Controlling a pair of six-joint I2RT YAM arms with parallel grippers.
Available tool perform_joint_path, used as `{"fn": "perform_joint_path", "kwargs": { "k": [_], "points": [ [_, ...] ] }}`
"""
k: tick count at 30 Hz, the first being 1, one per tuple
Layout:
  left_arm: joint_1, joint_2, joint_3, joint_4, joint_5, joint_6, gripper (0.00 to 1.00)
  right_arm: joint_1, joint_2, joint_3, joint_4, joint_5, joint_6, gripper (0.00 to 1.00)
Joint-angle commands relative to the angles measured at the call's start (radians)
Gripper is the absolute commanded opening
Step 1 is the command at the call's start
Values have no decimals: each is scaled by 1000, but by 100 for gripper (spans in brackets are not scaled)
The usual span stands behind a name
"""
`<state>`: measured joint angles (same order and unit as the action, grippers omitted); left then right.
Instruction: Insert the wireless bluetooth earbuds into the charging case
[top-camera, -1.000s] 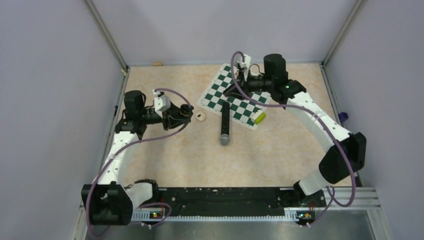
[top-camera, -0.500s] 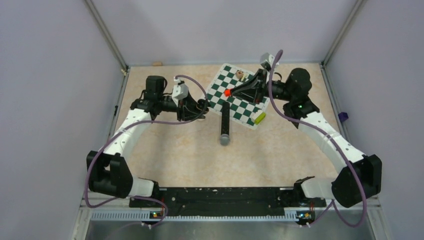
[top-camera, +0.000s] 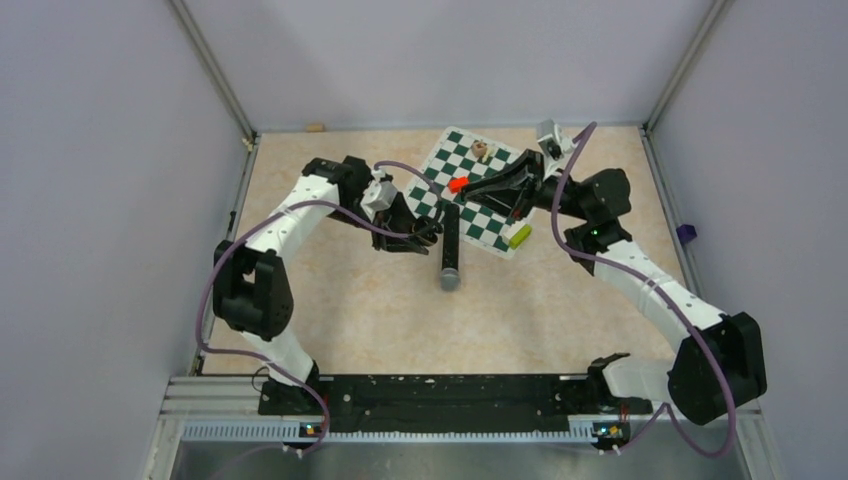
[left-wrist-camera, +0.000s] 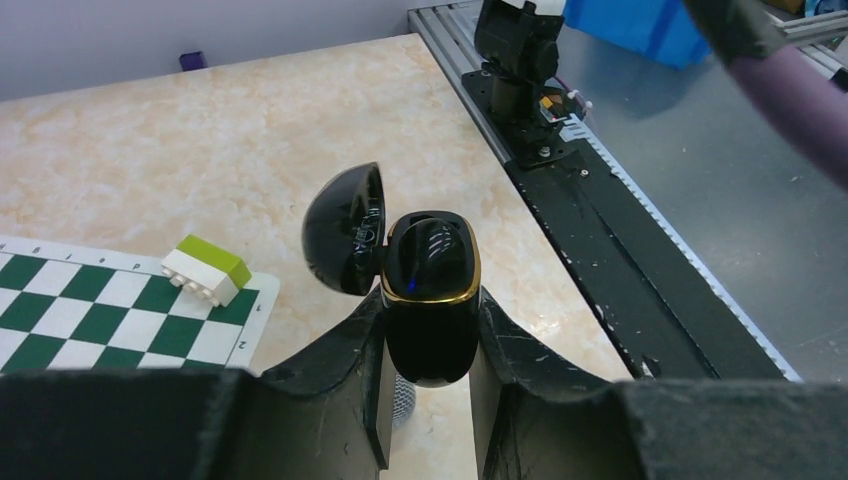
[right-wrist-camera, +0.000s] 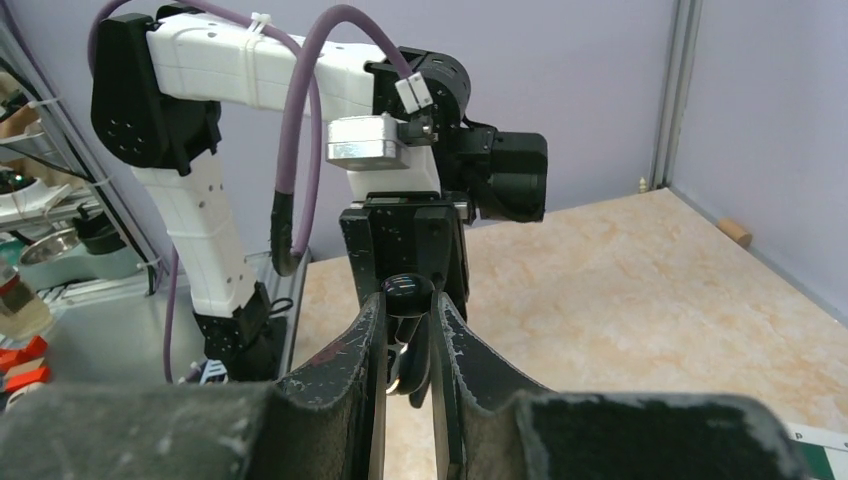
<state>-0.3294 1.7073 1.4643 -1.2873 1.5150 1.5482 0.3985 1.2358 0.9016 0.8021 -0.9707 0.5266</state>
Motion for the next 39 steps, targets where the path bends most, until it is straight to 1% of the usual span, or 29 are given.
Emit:
{"fn": "perform_joint_path", "kwargs": {
  "k": [1, 5, 8, 17, 24, 28, 32, 34, 36, 39],
  "points": [
    [-24, -19, -5, -299, 165, 313, 0, 24, 6, 0, 79, -14, -6, 0],
    [-28, -68, -71, -298, 164, 386, 0, 40, 21, 6, 76, -27, -9, 0],
    [-27, -92, -90, -296, 163, 407, 0, 51, 24, 6, 67, -36, -17, 0],
    [-27, -90, -82, -297, 162, 411, 0, 54, -11, -3, 17, -41, -68, 0],
    [-26, -84, -86, -296, 163, 407, 0, 58, -9, -8, 24, -46, -62, 0],
    [-27, -93, -100, -219, 162, 304, 0, 74, -10, -23, 54, -60, -59, 0],
    [-26, -93, -105, -184, 162, 257, 0, 84, -10, -44, 94, -76, -60, 0],
    [-27, -97, -108, -147, 163, 199, 0, 91, -4, -58, 120, -92, -61, 0],
    [-27, -105, -119, -60, 160, 99, 0, 99, 2, -75, 151, -112, -61, 0],
    [-27, -125, -143, 140, 158, -168, 0, 105, 8, -100, 225, -124, -34, 0]
  ]
}}
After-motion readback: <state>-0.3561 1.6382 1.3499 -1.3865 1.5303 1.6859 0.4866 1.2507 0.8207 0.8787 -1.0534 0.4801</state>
